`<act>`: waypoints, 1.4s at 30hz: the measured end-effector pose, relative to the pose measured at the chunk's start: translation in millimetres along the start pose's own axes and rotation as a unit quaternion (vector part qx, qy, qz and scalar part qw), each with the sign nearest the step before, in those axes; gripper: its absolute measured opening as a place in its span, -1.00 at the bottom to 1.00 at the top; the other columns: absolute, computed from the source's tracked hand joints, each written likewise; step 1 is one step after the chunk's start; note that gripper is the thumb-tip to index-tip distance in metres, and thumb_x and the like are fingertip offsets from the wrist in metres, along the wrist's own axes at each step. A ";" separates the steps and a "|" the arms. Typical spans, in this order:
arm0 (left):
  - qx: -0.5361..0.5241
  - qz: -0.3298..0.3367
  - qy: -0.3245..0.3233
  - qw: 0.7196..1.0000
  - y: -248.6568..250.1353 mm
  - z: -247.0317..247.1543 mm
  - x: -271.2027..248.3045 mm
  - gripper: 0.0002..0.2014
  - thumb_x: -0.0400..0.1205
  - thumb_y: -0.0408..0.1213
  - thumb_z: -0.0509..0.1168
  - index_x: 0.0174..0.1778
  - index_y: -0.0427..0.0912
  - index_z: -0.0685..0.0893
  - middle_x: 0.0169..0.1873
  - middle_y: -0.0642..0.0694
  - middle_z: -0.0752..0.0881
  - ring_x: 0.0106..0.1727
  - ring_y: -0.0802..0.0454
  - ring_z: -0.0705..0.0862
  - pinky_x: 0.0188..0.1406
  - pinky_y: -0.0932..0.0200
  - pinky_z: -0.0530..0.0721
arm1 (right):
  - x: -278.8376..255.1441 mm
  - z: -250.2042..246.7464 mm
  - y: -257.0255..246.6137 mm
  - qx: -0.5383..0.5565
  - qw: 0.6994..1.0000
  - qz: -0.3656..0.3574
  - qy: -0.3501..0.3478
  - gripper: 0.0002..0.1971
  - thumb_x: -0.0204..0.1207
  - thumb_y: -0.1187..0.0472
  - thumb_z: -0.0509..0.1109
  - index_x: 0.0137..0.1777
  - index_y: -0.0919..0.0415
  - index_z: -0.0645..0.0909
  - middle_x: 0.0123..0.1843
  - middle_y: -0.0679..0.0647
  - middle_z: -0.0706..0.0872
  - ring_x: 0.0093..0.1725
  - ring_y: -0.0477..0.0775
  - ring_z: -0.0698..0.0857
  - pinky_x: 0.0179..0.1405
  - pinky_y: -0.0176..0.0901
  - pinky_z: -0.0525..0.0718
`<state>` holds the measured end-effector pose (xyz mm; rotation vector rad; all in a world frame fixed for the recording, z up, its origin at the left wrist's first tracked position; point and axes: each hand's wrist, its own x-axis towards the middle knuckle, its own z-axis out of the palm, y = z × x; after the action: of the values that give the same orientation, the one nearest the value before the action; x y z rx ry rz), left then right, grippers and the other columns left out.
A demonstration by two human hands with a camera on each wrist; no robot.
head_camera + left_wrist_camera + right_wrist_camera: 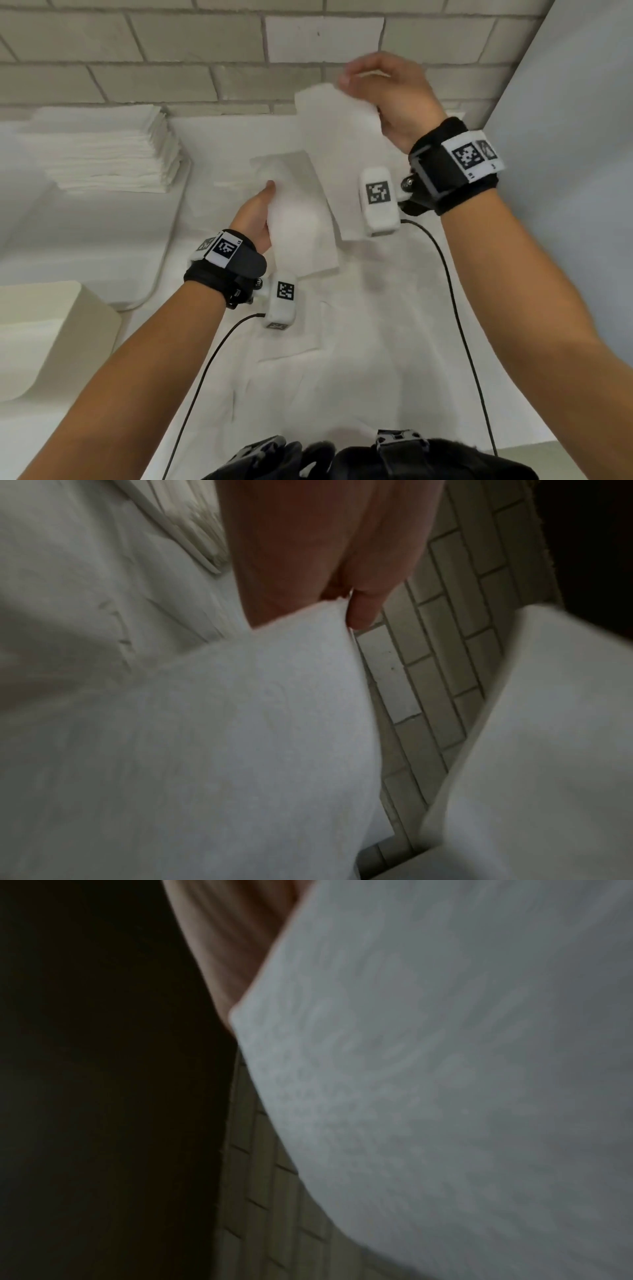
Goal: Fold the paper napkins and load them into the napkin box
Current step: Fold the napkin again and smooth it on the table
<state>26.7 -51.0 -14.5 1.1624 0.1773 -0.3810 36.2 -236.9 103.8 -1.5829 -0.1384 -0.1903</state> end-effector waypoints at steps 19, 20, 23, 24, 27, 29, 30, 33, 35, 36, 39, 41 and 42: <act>-0.006 0.035 0.066 0.997 17.7 -34.1 -1.2 -0.64 0.75 -0.06 0.05 0.14 -0.15 0.70 -0.03 -0.07 0.80 -0.04 0.04 0.77 0.14 0.07 0.68 | -8.8 14.5 -2.7 -0.071 0.947 -0.019 -0.313 -0.78 0.52 0.52 0.31 -0.03 0.18 0.56 -0.15 -0.01 0.66 -0.19 -0.23 0.68 -0.20 -0.46 0.59; -0.003 0.035 0.068 0.997 21.8 -31.9 -1.4 -0.63 0.74 -0.06 0.07 0.26 -0.19 0.64 0.04 -0.09 0.78 -0.02 0.04 0.76 0.11 0.08 0.69 | -10.4 18.8 -10.4 -0.065 0.935 -0.031 -0.348 -0.78 0.52 0.52 0.30 -0.02 0.18 0.55 -0.13 0.01 0.66 -0.17 -0.22 0.68 -0.16 -0.45 0.59; 0.027 0.050 0.015 0.998 31.2 -20.2 -5.4 -0.77 0.75 -0.21 0.07 0.04 -0.17 0.63 -0.33 0.04 0.77 -0.35 0.15 0.73 -0.40 0.33 0.66 | -3.4 32.0 -17.2 -0.129 0.912 -0.055 -0.385 -0.80 0.52 0.49 0.32 0.00 0.18 0.56 -0.09 0.04 0.63 -0.14 -0.22 0.67 -0.03 -0.36 0.62; 0.035 0.050 -0.011 0.998 31.4 -16.3 -7.2 -0.77 0.75 -0.27 0.05 -0.11 -0.15 0.59 -0.48 0.07 0.72 -0.46 0.18 0.68 -0.49 0.37 0.61 | 1.6 37.3 -12.9 -0.180 0.911 -0.072 -0.364 -0.82 0.52 0.49 0.32 0.00 0.22 0.56 -0.10 0.02 0.63 -0.15 -0.25 0.66 -0.01 -0.36 0.62; 0.038 0.043 -0.067 0.996 26.7 -8.9 -14.7 -0.74 0.73 -0.30 0.03 -0.23 -0.16 0.53 -0.50 0.03 0.63 -0.48 0.15 0.63 -0.41 0.27 0.59 | 15.7 50.2 15.9 -0.314 0.906 -0.103 -0.264 -0.84 0.52 0.45 0.30 0.04 0.28 0.62 -0.12 -0.04 0.64 -0.13 -0.20 0.62 0.07 -0.31 0.59; 0.043 0.032 -0.078 0.996 22.2 -9.9 -18.0 -0.76 0.73 -0.26 0.04 -0.18 -0.16 0.55 -0.38 -0.02 0.61 -0.39 0.10 0.63 -0.35 0.25 0.60 | 19.5 52.5 38.9 -0.338 0.911 -0.095 -0.216 -0.82 0.53 0.42 0.27 0.03 0.24 0.64 -0.03 0.06 0.69 -0.08 -0.08 0.62 0.09 -0.30 0.57; 0.046 0.027 -0.079 0.995 20.1 -9.3 -21.1 -0.75 0.73 -0.23 0.03 -0.17 -0.16 0.55 -0.39 -0.02 0.63 -0.39 0.10 0.64 -0.37 0.28 0.62 | 20.2 51.8 48.1 -0.340 0.916 -0.090 -0.194 -0.82 0.54 0.42 0.26 0.03 0.23 0.64 0.04 0.12 0.70 -0.05 -0.05 0.61 0.05 -0.39 0.55; 0.042 0.020 -0.109 0.993 11.4 -9.7 -23.7 -0.59 0.75 0.02 -0.09 -0.02 -0.12 0.60 -0.38 0.02 0.76 -0.35 0.14 0.75 -0.40 0.32 0.68 | 22.6 50.3 64.1 -0.357 0.916 -0.098 -0.153 -0.81 0.56 0.43 0.24 0.06 0.27 0.65 0.12 0.14 0.69 -0.06 -0.09 0.56 -0.09 -0.66 0.43; 0.029 0.006 -0.116 0.993 8.6 -8.0 -26.7 -0.38 0.68 0.23 -0.23 0.13 -0.09 0.62 -0.22 -0.01 0.81 -0.19 0.11 0.79 -0.28 0.29 0.72 | 22.0 52.4 69.0 -0.365 0.912 -0.099 -0.159 -0.80 0.56 0.44 0.24 0.08 0.30 0.65 0.09 0.15 0.68 -0.11 -0.13 0.54 -0.12 -0.70 0.39; 0.030 0.003 -0.114 0.993 7.2 -8.5 -27.2 -0.38 0.68 0.23 -0.20 0.14 -0.10 0.63 -0.16 -0.03 0.82 -0.12 0.09 0.79 -0.22 0.27 0.73 | 20.2 53.0 70.1 -0.363 0.912 -0.095 -0.163 -0.80 0.56 0.44 0.24 0.09 0.30 0.65 0.05 0.14 0.67 -0.13 -0.16 0.54 -0.12 -0.70 0.39; 0.096 0.006 -0.093 0.991 3.8 -12.1 -20.7 -0.74 0.70 -0.22 0.14 0.21 -0.24 0.61 -0.01 -0.11 0.79 0.00 -0.01 0.77 -0.06 0.14 0.75 | 17.9 43.0 70.0 -0.320 0.936 -0.068 -0.132 -0.79 0.59 0.30 0.30 0.19 0.25 0.60 -0.05 0.03 0.60 -0.14 -0.19 0.56 -0.10 -0.65 0.45; 0.121 0.001 -0.046 0.992 3.9 -22.0 -12.9 -0.75 0.65 -0.40 0.22 0.25 -0.30 0.59 0.02 -0.15 0.76 0.00 -0.05 0.76 -0.07 0.12 0.75 | 24.2 22.8 76.1 -0.352 0.930 0.011 -0.106 -0.71 0.61 0.11 0.31 0.27 0.18 0.55 0.01 0.01 0.58 -0.01 -0.08 0.60 -0.03 -0.47 0.52; 0.115 0.003 -0.020 0.993 5.3 -29.0 -9.2 -0.75 0.64 -0.42 0.23 0.23 -0.31 0.60 0.01 -0.15 0.76 -0.01 -0.06 0.75 -0.08 0.12 0.75 | 26.5 9.5 84.6 -0.415 0.899 0.073 -0.119 -0.68 0.61 0.04 0.30 0.27 0.18 0.53 0.07 0.04 0.58 0.09 0.02 0.61 0.01 -0.32 0.54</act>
<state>22.0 -20.7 -18.3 1.3801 0.0967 -0.4265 79.9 -230.1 26.4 -2.4626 -0.1351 0.0861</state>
